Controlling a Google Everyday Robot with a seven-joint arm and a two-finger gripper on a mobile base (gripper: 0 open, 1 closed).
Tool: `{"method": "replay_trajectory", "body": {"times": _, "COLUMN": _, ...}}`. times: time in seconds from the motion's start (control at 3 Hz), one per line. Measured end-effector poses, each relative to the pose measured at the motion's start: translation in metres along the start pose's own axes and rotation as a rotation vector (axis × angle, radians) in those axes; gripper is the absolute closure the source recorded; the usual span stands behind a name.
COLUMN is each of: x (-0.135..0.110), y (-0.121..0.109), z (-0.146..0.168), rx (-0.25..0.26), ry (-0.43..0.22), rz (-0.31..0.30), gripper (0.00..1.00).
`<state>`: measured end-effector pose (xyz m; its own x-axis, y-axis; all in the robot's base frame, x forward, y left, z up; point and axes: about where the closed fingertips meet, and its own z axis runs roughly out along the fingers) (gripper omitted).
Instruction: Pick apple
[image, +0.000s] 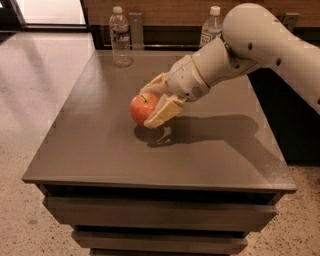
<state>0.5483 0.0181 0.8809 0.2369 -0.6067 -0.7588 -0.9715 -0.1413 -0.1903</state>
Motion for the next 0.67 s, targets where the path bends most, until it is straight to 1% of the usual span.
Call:
{"method": "replay_trajectory", "body": {"times": 0.33, "x": -0.019, "y": -0.003, "z": -0.020, "rx": 0.031, "ry": -0.035, "rz": -0.037, "gripper": 1.00}}
{"method": "replay_trajectory", "body": {"times": 0.67, "x": -0.027, "y": -0.006, "z": -0.030, "rx": 0.044, "ry": -0.055, "rz": -0.053, "gripper": 1.00}}
